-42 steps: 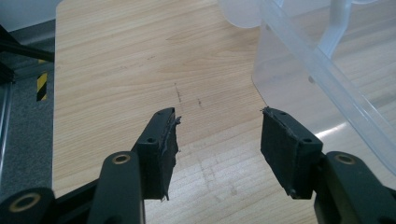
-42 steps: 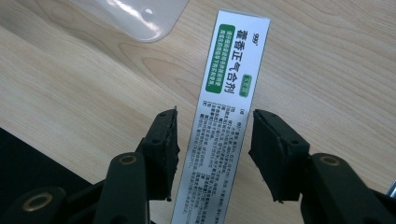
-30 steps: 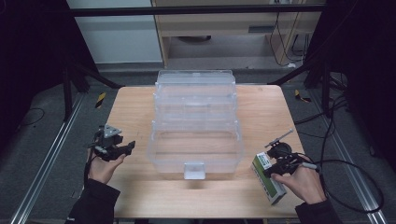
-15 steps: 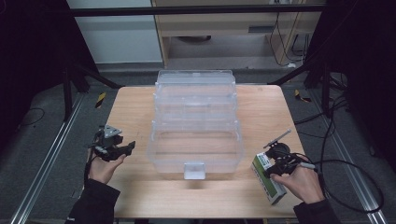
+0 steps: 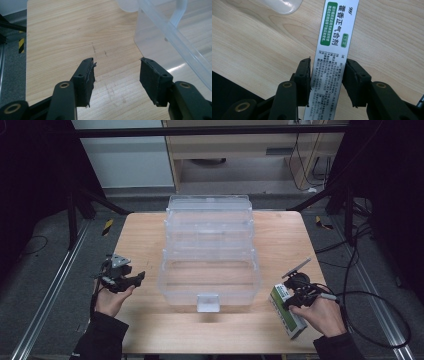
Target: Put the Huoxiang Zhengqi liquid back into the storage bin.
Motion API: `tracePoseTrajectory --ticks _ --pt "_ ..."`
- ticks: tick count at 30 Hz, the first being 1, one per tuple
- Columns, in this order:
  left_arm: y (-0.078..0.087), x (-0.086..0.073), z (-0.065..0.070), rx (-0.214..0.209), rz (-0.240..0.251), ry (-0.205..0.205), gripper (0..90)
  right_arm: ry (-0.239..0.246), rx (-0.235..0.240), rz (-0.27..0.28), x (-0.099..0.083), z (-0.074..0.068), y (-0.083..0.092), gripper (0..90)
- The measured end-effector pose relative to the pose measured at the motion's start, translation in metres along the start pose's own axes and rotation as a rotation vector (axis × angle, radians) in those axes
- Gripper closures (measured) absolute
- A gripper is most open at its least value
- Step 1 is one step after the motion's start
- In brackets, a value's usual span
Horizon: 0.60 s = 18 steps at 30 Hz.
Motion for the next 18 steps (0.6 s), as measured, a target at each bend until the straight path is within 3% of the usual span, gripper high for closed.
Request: tracePoseTrajectory --ticks 18 --pt "-0.0005 -0.0005 0.0002 0.0 -0.003 -0.003 44.2 0.028 -0.019 -0.035 -0.0005 0.0021 0.0009 62.2"
Point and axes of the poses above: each handheld gripper's, and its own axes: y roughly backward along the jaws, x roughly out of its top, z roughly to its right, the point moved 9 cm from there along -y, roughly forward along the jaws, and after that the axes turned 2 degrees about y, right-handed, at the moved point
